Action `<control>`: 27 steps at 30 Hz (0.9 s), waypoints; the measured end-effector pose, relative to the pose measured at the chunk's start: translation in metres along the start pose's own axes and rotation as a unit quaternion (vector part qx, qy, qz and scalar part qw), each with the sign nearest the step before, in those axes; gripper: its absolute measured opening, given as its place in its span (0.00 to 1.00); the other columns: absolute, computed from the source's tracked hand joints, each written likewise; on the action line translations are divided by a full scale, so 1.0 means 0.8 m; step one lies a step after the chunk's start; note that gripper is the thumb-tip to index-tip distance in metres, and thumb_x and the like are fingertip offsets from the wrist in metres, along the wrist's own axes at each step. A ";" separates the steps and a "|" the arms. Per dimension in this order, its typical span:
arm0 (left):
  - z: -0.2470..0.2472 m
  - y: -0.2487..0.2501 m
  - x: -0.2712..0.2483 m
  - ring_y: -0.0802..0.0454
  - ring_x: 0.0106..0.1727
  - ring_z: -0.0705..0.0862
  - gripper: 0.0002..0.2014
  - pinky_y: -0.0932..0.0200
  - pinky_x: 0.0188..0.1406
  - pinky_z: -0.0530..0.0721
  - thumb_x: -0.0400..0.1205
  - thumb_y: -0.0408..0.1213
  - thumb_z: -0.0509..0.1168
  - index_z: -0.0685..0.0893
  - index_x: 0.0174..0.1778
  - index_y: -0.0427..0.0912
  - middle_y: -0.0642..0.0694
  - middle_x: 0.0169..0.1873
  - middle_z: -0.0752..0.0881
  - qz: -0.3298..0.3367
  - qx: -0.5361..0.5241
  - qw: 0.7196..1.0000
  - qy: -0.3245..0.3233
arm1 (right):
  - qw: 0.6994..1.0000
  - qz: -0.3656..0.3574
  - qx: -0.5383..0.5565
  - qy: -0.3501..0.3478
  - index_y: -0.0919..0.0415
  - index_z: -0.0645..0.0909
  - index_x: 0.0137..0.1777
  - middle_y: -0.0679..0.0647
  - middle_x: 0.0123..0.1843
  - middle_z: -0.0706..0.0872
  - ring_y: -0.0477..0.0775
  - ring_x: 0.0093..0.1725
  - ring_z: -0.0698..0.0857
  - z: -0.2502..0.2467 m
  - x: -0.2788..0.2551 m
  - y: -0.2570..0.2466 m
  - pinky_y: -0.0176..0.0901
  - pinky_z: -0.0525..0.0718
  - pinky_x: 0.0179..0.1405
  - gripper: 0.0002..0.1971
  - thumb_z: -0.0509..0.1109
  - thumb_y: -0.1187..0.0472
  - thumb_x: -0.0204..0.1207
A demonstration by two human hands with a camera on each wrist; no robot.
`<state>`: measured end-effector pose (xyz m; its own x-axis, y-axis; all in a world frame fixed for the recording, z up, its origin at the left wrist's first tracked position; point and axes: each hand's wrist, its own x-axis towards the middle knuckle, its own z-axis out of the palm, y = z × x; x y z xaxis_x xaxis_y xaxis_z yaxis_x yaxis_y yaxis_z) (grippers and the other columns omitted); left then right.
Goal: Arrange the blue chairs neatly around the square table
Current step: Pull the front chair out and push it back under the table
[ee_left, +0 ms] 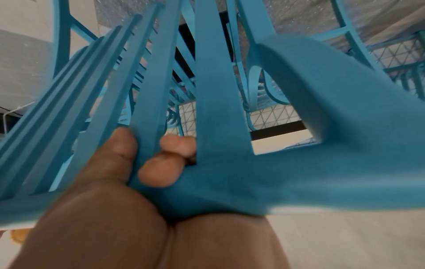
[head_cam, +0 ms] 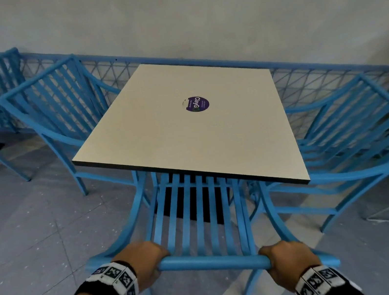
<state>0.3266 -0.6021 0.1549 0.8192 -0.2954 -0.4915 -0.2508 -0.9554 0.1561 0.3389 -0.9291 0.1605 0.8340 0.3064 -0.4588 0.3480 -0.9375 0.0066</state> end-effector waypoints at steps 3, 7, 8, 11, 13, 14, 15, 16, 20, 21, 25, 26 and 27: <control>-0.014 -0.016 0.007 0.48 0.59 0.85 0.16 0.53 0.59 0.83 0.78 0.43 0.62 0.82 0.61 0.59 0.52 0.57 0.87 0.001 0.016 1.000 0.017 | 1.000 -0.006 0.002 0.019 0.44 0.78 0.55 0.49 0.50 0.88 0.55 0.52 0.86 -0.013 0.008 -0.006 0.49 0.81 0.50 0.10 0.61 0.50 0.76; -0.020 -0.039 0.006 0.49 0.56 0.87 0.13 0.55 0.55 0.84 0.77 0.44 0.62 0.82 0.57 0.60 0.53 0.54 0.88 -0.015 0.010 1.000 0.017 | 0.999 -0.011 -0.014 0.032 0.47 0.79 0.55 0.50 0.49 0.87 0.57 0.52 0.86 -0.026 0.022 -0.023 0.48 0.81 0.50 0.10 0.61 0.51 0.76; -0.017 -0.043 0.004 0.49 0.55 0.87 0.13 0.55 0.55 0.85 0.77 0.44 0.61 0.82 0.55 0.60 0.53 0.54 0.88 -0.020 0.000 1.000 0.011 | 0.999 -0.013 -0.020 0.029 0.48 0.78 0.55 0.50 0.49 0.87 0.58 0.52 0.85 -0.028 0.025 -0.029 0.49 0.81 0.51 0.10 0.61 0.52 0.76; -0.005 -0.058 0.002 0.50 0.56 0.87 0.14 0.55 0.57 0.84 0.77 0.44 0.60 0.82 0.57 0.59 0.53 0.55 0.88 -0.026 -0.025 0.999 -0.003 | 0.999 -0.025 -0.032 0.024 0.49 0.79 0.55 0.51 0.46 0.86 0.59 0.51 0.86 -0.028 0.039 -0.044 0.50 0.81 0.52 0.10 0.60 0.54 0.77; -0.003 -0.065 0.005 0.50 0.58 0.86 0.15 0.54 0.59 0.84 0.78 0.42 0.60 0.82 0.59 0.59 0.53 0.57 0.87 -0.031 -0.025 0.999 -0.005 | 0.999 -0.021 -0.032 0.022 0.49 0.79 0.55 0.50 0.46 0.86 0.59 0.51 0.86 -0.028 0.048 -0.049 0.51 0.82 0.52 0.10 0.60 0.54 0.77; -0.002 -0.067 0.007 0.49 0.59 0.85 0.16 0.53 0.61 0.83 0.78 0.42 0.60 0.82 0.60 0.59 0.53 0.58 0.87 -0.032 -0.022 0.999 -0.004 | 0.999 -0.012 -0.031 0.022 0.48 0.79 0.55 0.49 0.46 0.86 0.58 0.51 0.86 -0.027 0.052 -0.051 0.51 0.82 0.53 0.10 0.60 0.54 0.77; -0.003 -0.069 0.011 0.48 0.61 0.85 0.17 0.53 0.62 0.83 0.78 0.41 0.60 0.81 0.62 0.59 0.52 0.60 0.86 -0.030 -0.016 0.999 -0.006 | 0.999 -0.005 -0.030 0.023 0.46 0.80 0.56 0.49 0.48 0.86 0.57 0.51 0.86 -0.026 0.056 -0.052 0.51 0.83 0.53 0.10 0.61 0.53 0.77; -0.003 -0.070 0.015 0.47 0.62 0.84 0.18 0.52 0.64 0.82 0.79 0.40 0.60 0.81 0.64 0.58 0.51 0.62 0.86 -0.027 -0.008 1.000 -0.009 | 0.999 0.002 -0.028 0.022 0.45 0.79 0.57 0.50 0.50 0.87 0.57 0.52 0.86 -0.024 0.059 -0.053 0.51 0.83 0.54 0.11 0.61 0.53 0.77; -0.009 -0.077 0.020 0.47 0.62 0.84 0.17 0.54 0.62 0.82 0.80 0.39 0.61 0.82 0.63 0.56 0.50 0.61 0.85 -0.022 0.009 1.000 -0.011 | 0.999 0.015 -0.032 0.026 0.45 0.80 0.57 0.50 0.52 0.88 0.56 0.52 0.86 -0.024 0.069 -0.059 0.51 0.84 0.53 0.11 0.61 0.53 0.78; -0.011 -0.079 0.019 0.47 0.61 0.85 0.16 0.54 0.61 0.82 0.79 0.39 0.61 0.83 0.62 0.56 0.50 0.60 0.86 -0.022 0.008 1.000 -0.016 | 0.999 0.019 -0.033 0.027 0.45 0.80 0.56 0.50 0.51 0.88 0.56 0.51 0.86 -0.023 0.069 -0.061 0.51 0.84 0.52 0.11 0.61 0.53 0.77; -0.010 -0.078 0.018 0.46 0.60 0.85 0.16 0.52 0.60 0.83 0.79 0.39 0.61 0.82 0.61 0.56 0.50 0.60 0.86 -0.012 0.010 1.000 -0.017 | 0.999 0.034 -0.024 0.032 0.44 0.80 0.53 0.49 0.49 0.88 0.54 0.49 0.87 -0.016 0.064 -0.064 0.50 0.86 0.50 0.10 0.61 0.52 0.75; -0.007 -0.076 0.017 0.46 0.61 0.84 0.16 0.51 0.61 0.83 0.79 0.39 0.61 0.82 0.62 0.56 0.49 0.61 0.85 -0.007 0.011 1.000 -0.017 | 0.999 0.039 -0.019 0.029 0.43 0.80 0.53 0.48 0.49 0.88 0.53 0.49 0.87 -0.013 0.062 -0.063 0.49 0.86 0.50 0.10 0.61 0.51 0.75; -0.005 -0.074 0.016 0.45 0.62 0.83 0.17 0.51 0.61 0.82 0.80 0.38 0.61 0.81 0.64 0.56 0.49 0.62 0.84 -0.002 0.016 1.000 -0.019 | 0.999 0.043 -0.015 0.025 0.43 0.79 0.54 0.48 0.49 0.88 0.52 0.49 0.87 -0.011 0.060 -0.063 0.48 0.85 0.50 0.10 0.61 0.50 0.75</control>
<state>0.3542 -0.5494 0.1429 0.8000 -0.2918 -0.5243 -0.2651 -0.9558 0.1275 0.3650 -0.8656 0.1462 0.8812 0.2344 -0.4106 0.2871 -0.9553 0.0707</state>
